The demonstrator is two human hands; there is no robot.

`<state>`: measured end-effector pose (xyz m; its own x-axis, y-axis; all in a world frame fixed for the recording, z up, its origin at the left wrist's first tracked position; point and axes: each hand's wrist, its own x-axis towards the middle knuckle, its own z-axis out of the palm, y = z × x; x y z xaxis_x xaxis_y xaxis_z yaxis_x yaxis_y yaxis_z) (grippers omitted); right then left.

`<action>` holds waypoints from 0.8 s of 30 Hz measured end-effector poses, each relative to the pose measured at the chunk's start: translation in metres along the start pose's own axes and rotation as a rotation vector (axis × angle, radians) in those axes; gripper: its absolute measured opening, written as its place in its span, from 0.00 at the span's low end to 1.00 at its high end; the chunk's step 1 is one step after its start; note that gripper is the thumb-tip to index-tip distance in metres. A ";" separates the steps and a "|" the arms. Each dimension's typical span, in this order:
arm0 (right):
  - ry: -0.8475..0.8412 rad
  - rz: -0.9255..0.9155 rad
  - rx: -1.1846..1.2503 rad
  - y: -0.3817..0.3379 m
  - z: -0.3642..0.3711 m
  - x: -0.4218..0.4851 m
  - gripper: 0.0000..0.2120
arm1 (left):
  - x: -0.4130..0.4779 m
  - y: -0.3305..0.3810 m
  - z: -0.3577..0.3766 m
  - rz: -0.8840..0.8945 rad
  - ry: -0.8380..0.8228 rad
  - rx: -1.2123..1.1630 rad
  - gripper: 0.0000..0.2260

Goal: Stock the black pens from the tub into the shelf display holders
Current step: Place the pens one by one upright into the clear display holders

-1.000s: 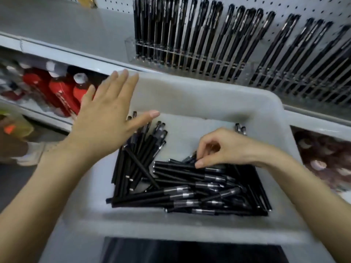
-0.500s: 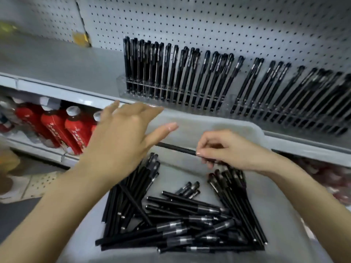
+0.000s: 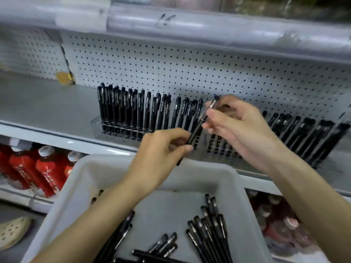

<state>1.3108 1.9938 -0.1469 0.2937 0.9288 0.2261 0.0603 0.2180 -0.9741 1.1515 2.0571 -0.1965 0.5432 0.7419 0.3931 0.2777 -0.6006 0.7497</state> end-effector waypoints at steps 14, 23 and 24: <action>0.065 -0.312 -0.533 -0.005 -0.019 0.012 0.13 | 0.016 -0.006 0.021 0.032 -0.014 0.082 0.09; 0.245 -0.378 -0.643 0.004 -0.023 0.022 0.18 | 0.003 -0.035 0.026 0.260 -0.062 0.769 0.21; 0.248 -0.384 -0.641 0.007 -0.022 0.023 0.18 | 0.002 -0.037 0.027 0.261 -0.071 0.770 0.21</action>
<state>1.3390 2.0099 -0.1484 0.3406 0.7131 0.6128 0.7167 0.2249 -0.6601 1.1637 2.0729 -0.2375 0.7076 0.5447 0.4501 0.5881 -0.8071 0.0522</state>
